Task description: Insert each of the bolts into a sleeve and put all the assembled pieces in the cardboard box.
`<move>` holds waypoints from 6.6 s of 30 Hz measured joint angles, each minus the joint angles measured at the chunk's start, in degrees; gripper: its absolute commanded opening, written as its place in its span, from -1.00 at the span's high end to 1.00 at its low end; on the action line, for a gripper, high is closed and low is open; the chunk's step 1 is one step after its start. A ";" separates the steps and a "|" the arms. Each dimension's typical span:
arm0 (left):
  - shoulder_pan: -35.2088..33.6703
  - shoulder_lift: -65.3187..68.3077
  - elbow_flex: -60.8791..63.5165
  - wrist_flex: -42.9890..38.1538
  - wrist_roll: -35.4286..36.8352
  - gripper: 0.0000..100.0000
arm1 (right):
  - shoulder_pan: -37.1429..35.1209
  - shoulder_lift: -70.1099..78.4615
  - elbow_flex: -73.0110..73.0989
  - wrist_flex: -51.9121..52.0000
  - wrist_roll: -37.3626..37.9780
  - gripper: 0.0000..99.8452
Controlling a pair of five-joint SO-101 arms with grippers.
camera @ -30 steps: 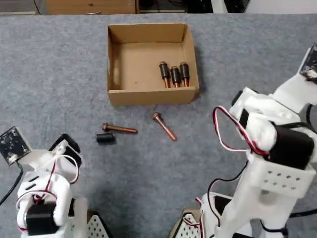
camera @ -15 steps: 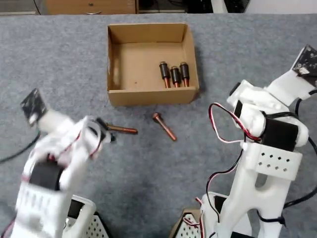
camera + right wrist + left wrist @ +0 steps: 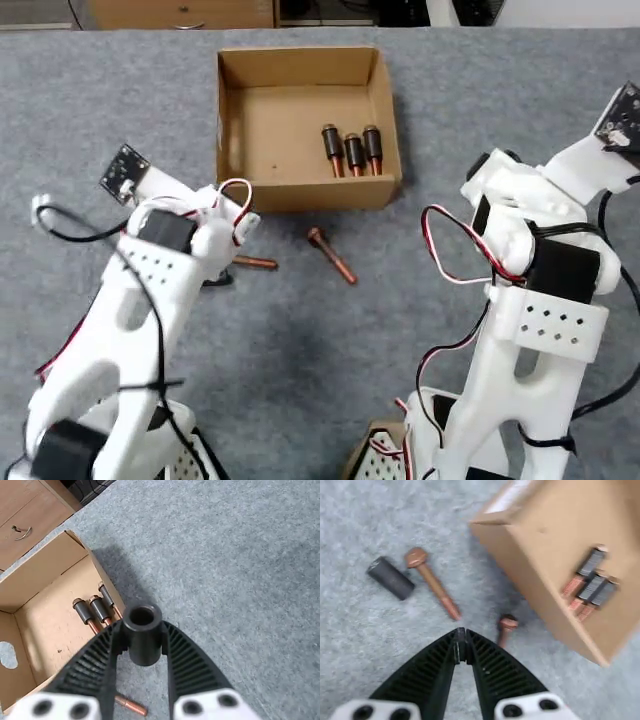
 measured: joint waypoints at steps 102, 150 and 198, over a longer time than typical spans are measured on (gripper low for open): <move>-7.56 43.25 -52.22 32.35 -8.44 0.96 | -2.99 0.00 2.90 -8.00 4.57 1.00; 8.18 -26.99 -34.55 20.22 -40.97 0.97 | -39.56 -25.85 4.84 16.88 27.52 1.00; 25.76 -61.19 14.33 -10.81 -56.18 0.96 | -56.70 -54.51 38.24 1.41 21.63 1.00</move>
